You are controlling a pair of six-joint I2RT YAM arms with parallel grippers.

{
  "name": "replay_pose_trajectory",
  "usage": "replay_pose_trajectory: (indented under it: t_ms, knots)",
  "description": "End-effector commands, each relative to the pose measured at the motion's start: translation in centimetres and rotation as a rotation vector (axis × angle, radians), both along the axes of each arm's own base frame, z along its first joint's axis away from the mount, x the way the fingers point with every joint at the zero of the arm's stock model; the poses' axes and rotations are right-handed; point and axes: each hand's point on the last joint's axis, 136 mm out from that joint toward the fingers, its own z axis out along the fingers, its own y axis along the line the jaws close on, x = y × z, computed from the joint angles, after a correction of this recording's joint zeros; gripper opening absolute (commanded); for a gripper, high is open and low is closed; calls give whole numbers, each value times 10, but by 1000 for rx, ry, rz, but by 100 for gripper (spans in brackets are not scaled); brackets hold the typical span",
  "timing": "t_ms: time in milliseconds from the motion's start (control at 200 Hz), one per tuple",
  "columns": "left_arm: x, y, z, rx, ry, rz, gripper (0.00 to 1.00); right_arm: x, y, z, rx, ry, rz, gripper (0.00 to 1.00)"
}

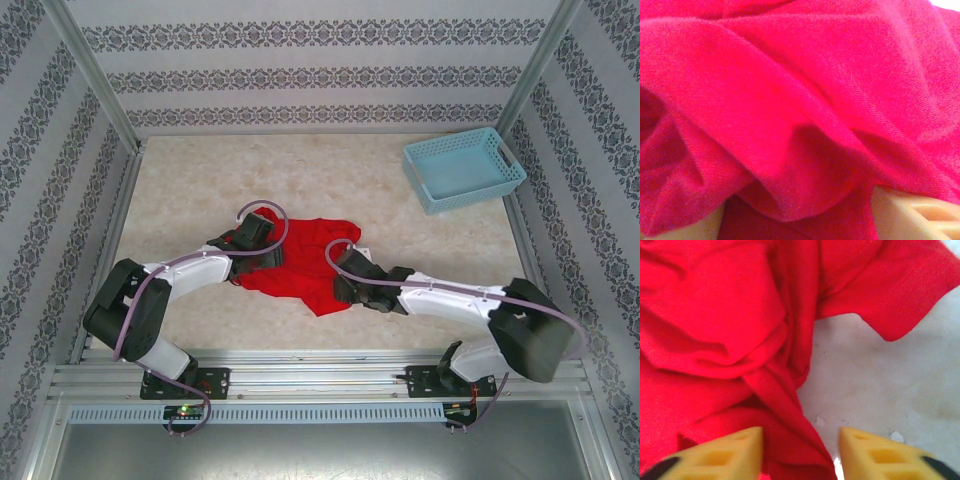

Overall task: Fold the inside-out t-shirt
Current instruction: Turn the T-shirt inside out at the center of the table, then turn over the T-shirt at the center of the table.

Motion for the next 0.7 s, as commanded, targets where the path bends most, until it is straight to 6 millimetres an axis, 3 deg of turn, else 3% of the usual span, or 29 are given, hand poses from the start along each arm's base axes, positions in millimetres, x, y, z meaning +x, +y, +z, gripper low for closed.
replay_pose_trajectory:
  t_ms: [0,65,120,300,415,480,560,620,694]
  knots:
    - [-6,7,-4,22,30,13,77,5,-4,1,-34,2,-2,25]
    - [0,4,-3,27,36,6,76,6,-9,12,-29,-24,-9,8]
    - [8,-3,-2,22,41,-7,75,8,-17,29,-17,-64,-22,2]
    - [55,-29,9,10,48,-26,65,15,-63,76,46,-177,-146,0]
    - [76,-41,46,-23,-25,-30,57,22,-80,95,152,-196,-209,0]
    - [75,-40,77,-7,-102,-31,58,26,-86,107,195,-225,-241,0]
    - [61,-35,105,54,-173,-39,67,28,-92,115,203,-246,-269,0]
    - [48,-25,105,68,-167,-25,72,28,-94,115,198,-250,-274,0]
    - [35,-7,91,94,-133,14,73,27,-96,111,186,-246,-276,0]
